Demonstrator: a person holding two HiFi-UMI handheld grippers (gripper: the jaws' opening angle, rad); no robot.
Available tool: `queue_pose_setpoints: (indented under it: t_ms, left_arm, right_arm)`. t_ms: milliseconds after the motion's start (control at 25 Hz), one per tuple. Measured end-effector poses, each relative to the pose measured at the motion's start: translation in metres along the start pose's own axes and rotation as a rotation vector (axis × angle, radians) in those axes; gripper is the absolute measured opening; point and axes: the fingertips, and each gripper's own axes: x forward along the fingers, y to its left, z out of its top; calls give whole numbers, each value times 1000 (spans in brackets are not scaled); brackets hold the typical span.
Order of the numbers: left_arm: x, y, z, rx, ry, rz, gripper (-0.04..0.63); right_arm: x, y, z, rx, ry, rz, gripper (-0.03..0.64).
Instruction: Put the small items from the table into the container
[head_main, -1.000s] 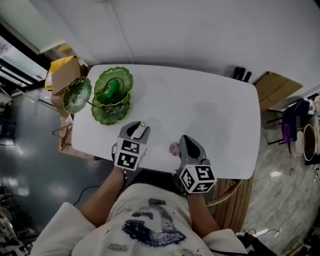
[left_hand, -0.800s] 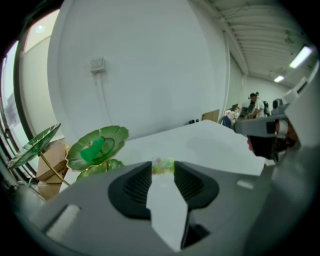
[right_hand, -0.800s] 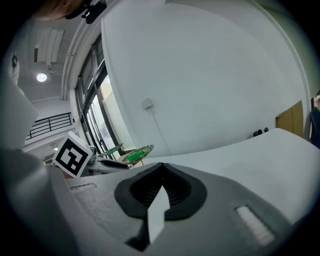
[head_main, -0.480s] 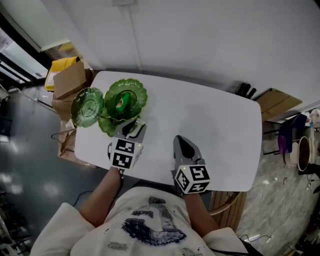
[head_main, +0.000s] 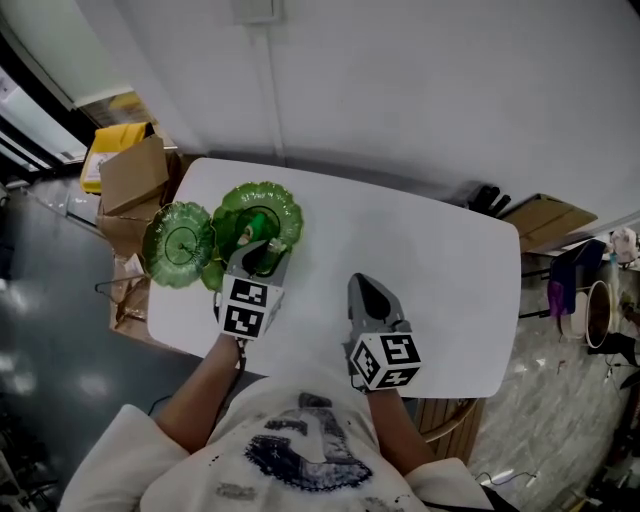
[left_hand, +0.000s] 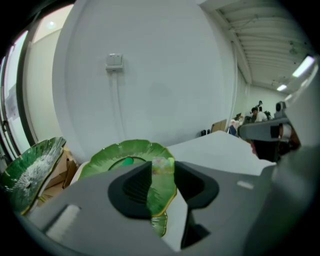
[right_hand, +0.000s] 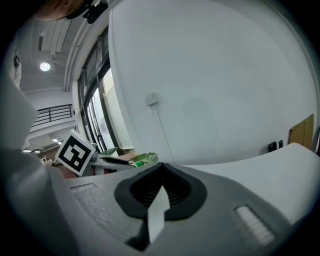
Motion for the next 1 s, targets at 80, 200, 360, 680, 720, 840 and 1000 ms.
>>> queue_pose_setpoints:
  t_ms: [80,200,360,680,720,840,1000]
  left_arm:
    - [4,4,1,-2,0,-5,134]
    - [9,9,1,-8,4,-10,133]
    - [12,11,3,-9,3,-13,134]
    - [20,6,-6,44,34,13,135]
    - [20,6,-8,46,40,18,135]
    - [21,7,-8,46,51,25,135]
    - [21,5,-6,36,59,27,135]
  right_arm:
    - [8,2,-1,-1,6,4,-3]
    - [19,3,1,-4,12,12,-3]
    - [28,4,3,-10,17,18,-3]
    - [34,0,-2,-3,27,20,-3]
    - [35,0,-2,-3,26,20,-2]
    - [35,-1,-2,1,28,21,-3]
    - [34,-5,-3,9,34,23,-3]
